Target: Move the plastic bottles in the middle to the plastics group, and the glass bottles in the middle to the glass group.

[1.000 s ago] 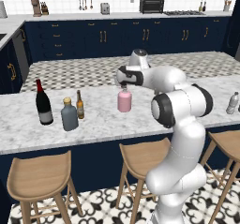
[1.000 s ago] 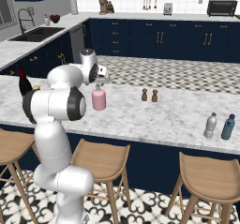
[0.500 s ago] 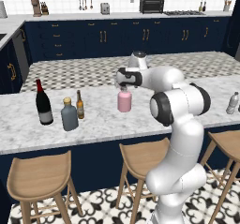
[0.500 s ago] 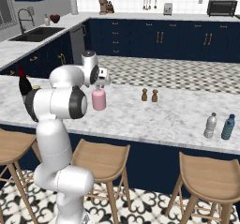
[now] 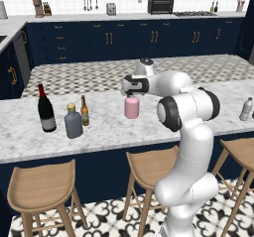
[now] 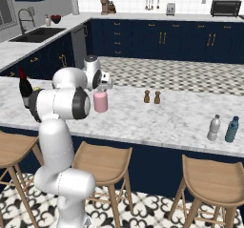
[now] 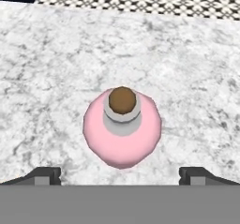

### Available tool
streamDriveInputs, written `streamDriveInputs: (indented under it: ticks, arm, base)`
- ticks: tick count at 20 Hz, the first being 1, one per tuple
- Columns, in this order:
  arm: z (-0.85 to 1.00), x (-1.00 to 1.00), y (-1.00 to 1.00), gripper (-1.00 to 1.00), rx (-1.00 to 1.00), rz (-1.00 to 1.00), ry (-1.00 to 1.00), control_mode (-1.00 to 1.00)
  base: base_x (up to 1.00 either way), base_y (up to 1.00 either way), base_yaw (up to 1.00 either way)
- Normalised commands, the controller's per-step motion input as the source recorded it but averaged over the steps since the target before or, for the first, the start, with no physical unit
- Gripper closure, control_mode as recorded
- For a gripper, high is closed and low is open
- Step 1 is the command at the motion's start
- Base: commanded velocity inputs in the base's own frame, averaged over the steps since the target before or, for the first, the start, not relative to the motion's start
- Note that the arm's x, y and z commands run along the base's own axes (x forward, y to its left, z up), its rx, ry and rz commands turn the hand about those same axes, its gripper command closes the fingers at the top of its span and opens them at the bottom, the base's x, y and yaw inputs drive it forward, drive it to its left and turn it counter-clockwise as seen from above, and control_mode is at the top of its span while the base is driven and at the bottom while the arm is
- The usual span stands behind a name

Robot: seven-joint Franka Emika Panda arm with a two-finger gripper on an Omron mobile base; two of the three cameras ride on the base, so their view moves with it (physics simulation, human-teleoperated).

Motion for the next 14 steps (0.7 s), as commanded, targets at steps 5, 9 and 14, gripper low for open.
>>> streamDriveInputs:
  ticks: [5, 9, 14]
  arm:
    - [0.00, 0.24, 0.00, -1.00, 0.00, 0.00, 0.00, -1.00]
    - [0.00, 0.06, 0.00, -1.00, 0.00, 0.00, 0.00, -1.00]
    - [-0.07, 0.12, 0.01, -1.00, 0.00, 0.00, 0.00, -1.00]
  base:
    - [0.00, 0.00, 0.00]
    - [0.00, 0.00, 0.00]
    - [0.00, 0.00, 0.00]
